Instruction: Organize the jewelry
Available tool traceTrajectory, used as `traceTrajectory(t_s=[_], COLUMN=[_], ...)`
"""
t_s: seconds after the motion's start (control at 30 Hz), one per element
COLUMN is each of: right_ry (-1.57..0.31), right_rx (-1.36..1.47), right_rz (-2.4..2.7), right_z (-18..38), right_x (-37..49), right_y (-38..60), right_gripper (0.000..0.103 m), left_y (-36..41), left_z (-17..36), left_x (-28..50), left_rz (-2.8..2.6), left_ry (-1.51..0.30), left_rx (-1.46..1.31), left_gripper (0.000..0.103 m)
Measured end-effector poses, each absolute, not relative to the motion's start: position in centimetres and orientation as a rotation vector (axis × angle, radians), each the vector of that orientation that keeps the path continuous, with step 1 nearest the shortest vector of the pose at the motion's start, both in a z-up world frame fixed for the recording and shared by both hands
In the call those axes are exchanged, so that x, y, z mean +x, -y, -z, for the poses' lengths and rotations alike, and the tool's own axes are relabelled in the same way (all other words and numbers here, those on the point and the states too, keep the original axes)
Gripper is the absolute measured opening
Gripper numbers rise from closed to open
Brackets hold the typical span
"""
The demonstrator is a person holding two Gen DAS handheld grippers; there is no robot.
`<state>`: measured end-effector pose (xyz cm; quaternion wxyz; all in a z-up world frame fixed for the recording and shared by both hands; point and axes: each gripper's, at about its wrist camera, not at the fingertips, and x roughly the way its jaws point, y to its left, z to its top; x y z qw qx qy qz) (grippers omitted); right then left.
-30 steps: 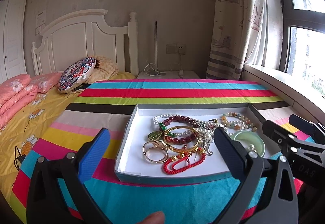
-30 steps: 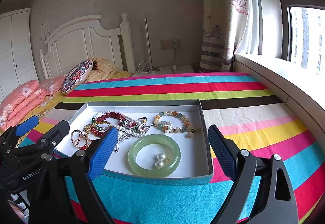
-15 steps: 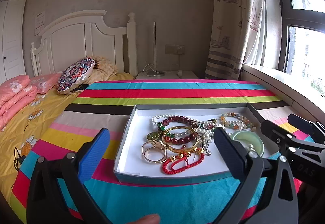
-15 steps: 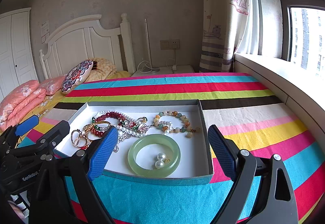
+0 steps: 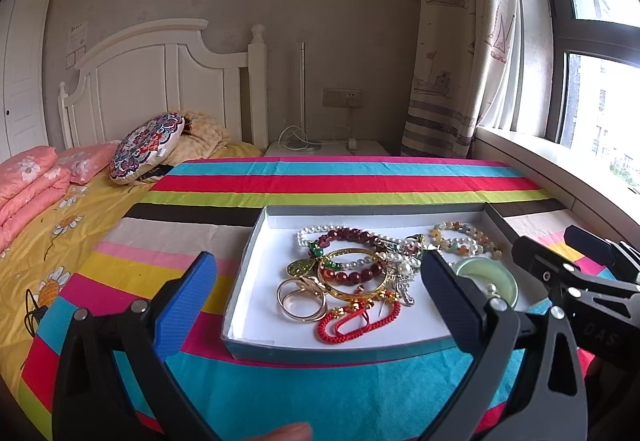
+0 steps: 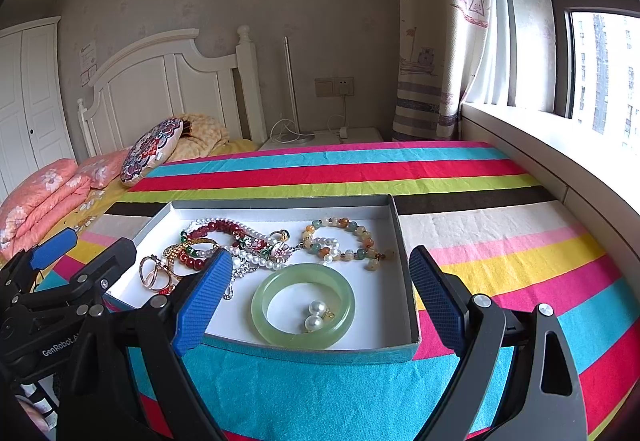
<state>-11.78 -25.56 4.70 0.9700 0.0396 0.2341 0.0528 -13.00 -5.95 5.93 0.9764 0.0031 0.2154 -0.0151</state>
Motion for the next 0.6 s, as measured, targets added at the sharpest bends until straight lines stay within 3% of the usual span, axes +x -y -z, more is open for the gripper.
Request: traceTrajectory(t_s=[0.6], right_ry=[-0.476], right_rx=[0.083], right_rz=[-0.107], right_z=[-4.57], right_x=[-11.69], right_y=[25.59], right_gripper=[0.086], left_y=[6.15], left_z=[-6.06], left_x=[-13.29], left_rz=[0.029], left_ry=[-0.417], left_rx=[0.024], left_gripper=[0.101])
